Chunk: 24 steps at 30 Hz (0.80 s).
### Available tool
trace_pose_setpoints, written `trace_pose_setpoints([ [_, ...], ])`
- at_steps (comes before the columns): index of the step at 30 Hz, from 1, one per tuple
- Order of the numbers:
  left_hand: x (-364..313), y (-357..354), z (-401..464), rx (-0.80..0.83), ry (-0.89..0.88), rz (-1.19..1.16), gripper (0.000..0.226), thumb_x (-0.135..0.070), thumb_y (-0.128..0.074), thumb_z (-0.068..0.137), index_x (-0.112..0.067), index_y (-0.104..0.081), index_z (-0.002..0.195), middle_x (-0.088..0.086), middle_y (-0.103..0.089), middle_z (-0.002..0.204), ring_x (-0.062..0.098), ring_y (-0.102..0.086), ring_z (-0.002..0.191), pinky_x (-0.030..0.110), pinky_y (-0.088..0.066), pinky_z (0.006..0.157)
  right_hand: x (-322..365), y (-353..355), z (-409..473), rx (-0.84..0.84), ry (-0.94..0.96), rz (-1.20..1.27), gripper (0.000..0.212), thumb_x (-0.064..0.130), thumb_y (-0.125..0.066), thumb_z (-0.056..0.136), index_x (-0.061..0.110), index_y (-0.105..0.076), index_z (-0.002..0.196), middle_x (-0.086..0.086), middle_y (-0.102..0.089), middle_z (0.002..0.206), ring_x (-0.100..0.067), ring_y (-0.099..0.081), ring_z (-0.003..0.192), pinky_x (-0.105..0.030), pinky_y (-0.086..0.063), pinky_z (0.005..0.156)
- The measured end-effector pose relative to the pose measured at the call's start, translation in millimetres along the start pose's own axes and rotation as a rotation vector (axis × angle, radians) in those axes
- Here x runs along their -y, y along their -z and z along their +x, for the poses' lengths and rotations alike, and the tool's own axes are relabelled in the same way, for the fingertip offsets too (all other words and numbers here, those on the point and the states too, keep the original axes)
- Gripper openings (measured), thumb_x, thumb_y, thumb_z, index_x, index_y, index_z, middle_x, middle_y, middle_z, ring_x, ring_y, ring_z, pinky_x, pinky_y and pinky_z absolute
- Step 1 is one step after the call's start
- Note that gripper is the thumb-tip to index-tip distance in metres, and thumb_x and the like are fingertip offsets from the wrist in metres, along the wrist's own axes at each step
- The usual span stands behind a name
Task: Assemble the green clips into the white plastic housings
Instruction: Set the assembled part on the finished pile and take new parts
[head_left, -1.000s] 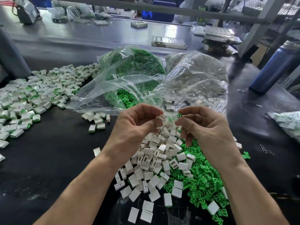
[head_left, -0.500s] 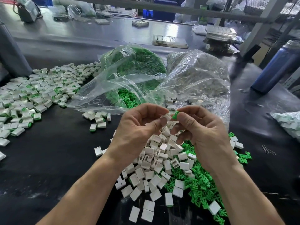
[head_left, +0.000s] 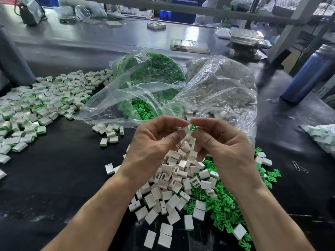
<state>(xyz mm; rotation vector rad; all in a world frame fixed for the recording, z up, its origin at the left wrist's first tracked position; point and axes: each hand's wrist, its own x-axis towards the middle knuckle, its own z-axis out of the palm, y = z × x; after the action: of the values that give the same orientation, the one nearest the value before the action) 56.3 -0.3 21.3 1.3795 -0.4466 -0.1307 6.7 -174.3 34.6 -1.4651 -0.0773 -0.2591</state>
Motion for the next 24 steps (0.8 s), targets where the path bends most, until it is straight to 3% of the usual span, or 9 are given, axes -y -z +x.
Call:
trace_pose_setpoints([
  [6,1.9,-0.1,0.5,0.01,-0.001,0.001,0.02,-0.011,-0.075,0.088,-0.009,-0.074,0.108,0.004,-0.075,0.093,0.014,-0.068,0.079,0.026,-0.058,0.072,-0.2,0.7,-1.2,-0.006,0.019,-0.055,0.023,0.002,-0.071,0.089,0.006,-0.072,0.112,-0.004,-0.073,0.081,-0.017,-0.067,0.066,-0.025,-0.057,0.057],
  [11,4.1,0.9,0.2,0.022,-0.004,-0.004,0.019,-0.011,-0.075,0.089,-0.01,-0.074,0.108,0.004,-0.075,0.094,0.015,-0.068,0.081,0.027,-0.059,0.073,0.0,2.7,-3.4,0.022,0.053,-0.208,0.029,0.017,-0.073,0.09,0.024,-0.075,0.118,-0.003,-0.076,0.091,-0.017,-0.071,0.076,-0.027,-0.059,0.065],
  [14,4.6,0.9,0.6,0.017,-0.002,-0.005,0.02,-0.014,-0.076,0.087,-0.011,-0.075,0.107,0.005,-0.076,0.095,0.015,-0.068,0.081,0.026,-0.059,0.072,1.1,1.7,-4.1,0.008,0.057,-0.2,0.025,0.024,-0.074,0.088,0.023,-0.074,0.112,-0.004,-0.078,0.092,-0.021,-0.075,0.078,-0.027,-0.061,0.067],
  [18,5.7,0.7,1.5,0.01,0.0,0.008,0.018,-0.012,-0.076,0.089,-0.011,-0.075,0.107,0.003,-0.076,0.094,0.014,-0.069,0.08,0.025,-0.058,0.072,-1.1,1.3,-2.8,-0.056,0.028,-0.168,0.014,0.014,-0.072,0.094,0.02,-0.07,0.106,-0.004,-0.079,0.096,-0.022,-0.077,0.084,-0.027,-0.062,0.071],
  [24,6.3,1.9,0.4,-0.013,0.007,0.04,0.018,-0.013,-0.077,0.088,-0.014,-0.076,0.106,0.003,-0.076,0.096,0.015,-0.07,0.083,0.023,-0.058,0.072,-0.7,1.3,-1.2,-0.139,0.02,-0.128,0.01,0.012,-0.074,0.093,0.014,-0.073,0.102,-0.007,-0.075,0.081,-0.021,-0.071,0.069,-0.025,-0.059,0.064],
])
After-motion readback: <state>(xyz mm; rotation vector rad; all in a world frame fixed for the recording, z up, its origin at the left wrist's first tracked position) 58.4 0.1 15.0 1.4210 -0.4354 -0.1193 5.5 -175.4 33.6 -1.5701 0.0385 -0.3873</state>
